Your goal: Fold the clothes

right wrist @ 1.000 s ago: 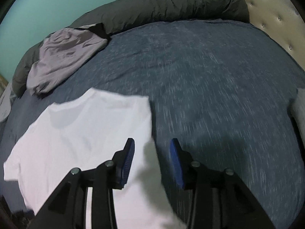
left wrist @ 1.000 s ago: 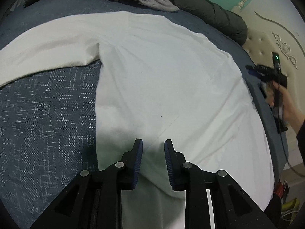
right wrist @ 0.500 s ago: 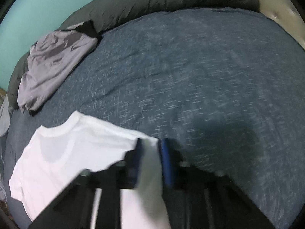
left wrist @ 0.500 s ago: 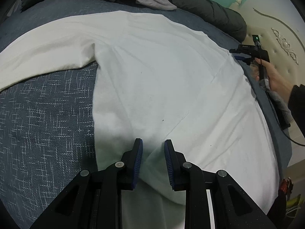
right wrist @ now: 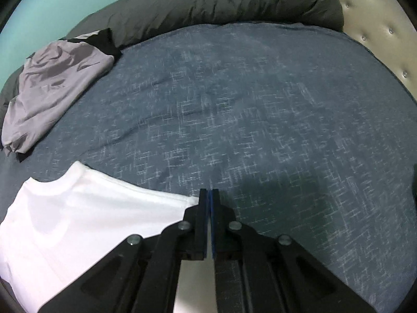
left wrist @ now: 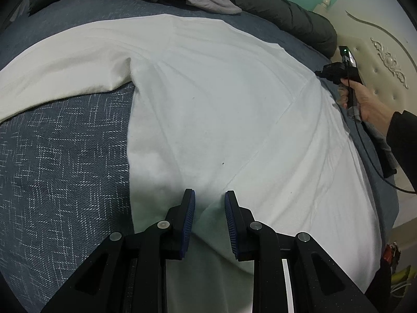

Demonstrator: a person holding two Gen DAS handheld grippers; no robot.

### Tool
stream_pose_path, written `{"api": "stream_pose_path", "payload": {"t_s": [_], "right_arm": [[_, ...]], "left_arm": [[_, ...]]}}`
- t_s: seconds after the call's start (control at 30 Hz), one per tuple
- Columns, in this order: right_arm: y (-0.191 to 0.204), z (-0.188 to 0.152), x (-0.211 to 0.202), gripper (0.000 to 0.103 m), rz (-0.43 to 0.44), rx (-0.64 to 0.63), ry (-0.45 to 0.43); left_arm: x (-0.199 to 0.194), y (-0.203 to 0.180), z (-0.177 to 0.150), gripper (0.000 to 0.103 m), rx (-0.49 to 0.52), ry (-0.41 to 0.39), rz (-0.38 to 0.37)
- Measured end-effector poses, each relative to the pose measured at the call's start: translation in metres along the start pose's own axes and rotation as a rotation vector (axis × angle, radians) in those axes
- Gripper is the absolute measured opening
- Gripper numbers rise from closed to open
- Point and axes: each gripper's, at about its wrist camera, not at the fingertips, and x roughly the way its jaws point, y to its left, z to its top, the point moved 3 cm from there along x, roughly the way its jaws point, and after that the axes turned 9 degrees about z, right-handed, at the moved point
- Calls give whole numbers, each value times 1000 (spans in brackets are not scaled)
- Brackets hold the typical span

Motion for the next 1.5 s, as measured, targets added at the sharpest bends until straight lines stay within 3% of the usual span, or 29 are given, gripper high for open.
{"api": "stream_pose_path", "payload": {"t_s": [0.3,0.5,0.6,0.83,0.87,0.93,1.0,1.07,1.33,1.37,1.43,1.5], "right_arm": [[-9,6,-59,6,35,49,-164],[15,-56,-106,14,146,31,-153],[39,-108,-119,23,242,21,-92],[124,-226,-140,23,408,-47,99],[132,-238,-140,24,419,-37,124],[149,-262,-141,34,440,-16,175],[158,-280,-141,35,446,1,202],[167,-296,-139,35,459,32,222],[175,-300,-120,34,462,190,171],[175,-299,-120,32,461,201,164],[175,-299,-121,10,450,196,151],[176,-300,-120,3,441,197,145]], "left_arm": [[-4,1,-3,26,4,3,4],[-4,-3,1,26,4,4,7],[-8,-3,-1,26,-6,2,9],[-26,-2,-5,26,-17,-29,14],[-28,-1,-6,26,-21,-32,13],[-31,0,-6,26,-26,-36,12],[-35,2,-8,26,-30,-41,10],[-40,5,-11,26,-30,-50,10],[-47,12,-6,26,-49,-77,3],[-48,14,-5,26,-54,-80,2],[-50,18,-5,26,-64,-87,-1],[-52,21,-4,26,-70,-92,-4]]}}
